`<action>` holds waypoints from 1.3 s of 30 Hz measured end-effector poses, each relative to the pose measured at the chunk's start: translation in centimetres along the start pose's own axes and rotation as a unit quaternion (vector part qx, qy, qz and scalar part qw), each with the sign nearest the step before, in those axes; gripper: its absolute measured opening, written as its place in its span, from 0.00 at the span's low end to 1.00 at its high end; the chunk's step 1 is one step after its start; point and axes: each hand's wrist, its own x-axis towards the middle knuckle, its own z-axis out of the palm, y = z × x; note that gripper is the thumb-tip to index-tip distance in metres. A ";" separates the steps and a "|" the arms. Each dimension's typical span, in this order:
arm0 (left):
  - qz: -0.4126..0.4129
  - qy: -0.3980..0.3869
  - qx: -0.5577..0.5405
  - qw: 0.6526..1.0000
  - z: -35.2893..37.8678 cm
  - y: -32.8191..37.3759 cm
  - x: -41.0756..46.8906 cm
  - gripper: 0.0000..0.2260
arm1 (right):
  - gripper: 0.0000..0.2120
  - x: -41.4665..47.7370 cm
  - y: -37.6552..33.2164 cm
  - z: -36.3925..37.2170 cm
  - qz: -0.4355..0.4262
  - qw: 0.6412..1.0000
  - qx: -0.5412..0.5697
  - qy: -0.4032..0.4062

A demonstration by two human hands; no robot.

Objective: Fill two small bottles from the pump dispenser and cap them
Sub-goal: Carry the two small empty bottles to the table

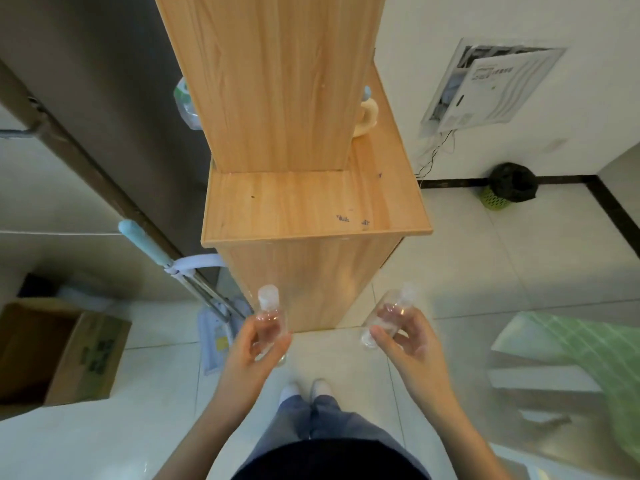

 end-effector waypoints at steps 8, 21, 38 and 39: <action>-0.076 -0.026 0.038 0.996 -0.5 -5.9 -1.4 0.09 | 0.10 -3.7 5.0 -0.3 0.109 0.990 -0.053 0.070; -0.072 -0.199 0.108 0.971 0.9 -7.6 -2.4 0.10 | 0.11 -10.8 7.5 -0.8 0.155 0.969 -0.048 0.186; -0.015 -0.398 0.194 0.897 10.3 -10.6 -14.2 0.11 | 0.11 -31.2 12.1 -8.0 0.142 0.896 0.043 0.418; -0.013 -0.411 0.199 0.889 11.1 -11.1 -15.8 0.11 | 0.11 -33.2 12.6 -8.4 0.143 0.890 0.044 0.431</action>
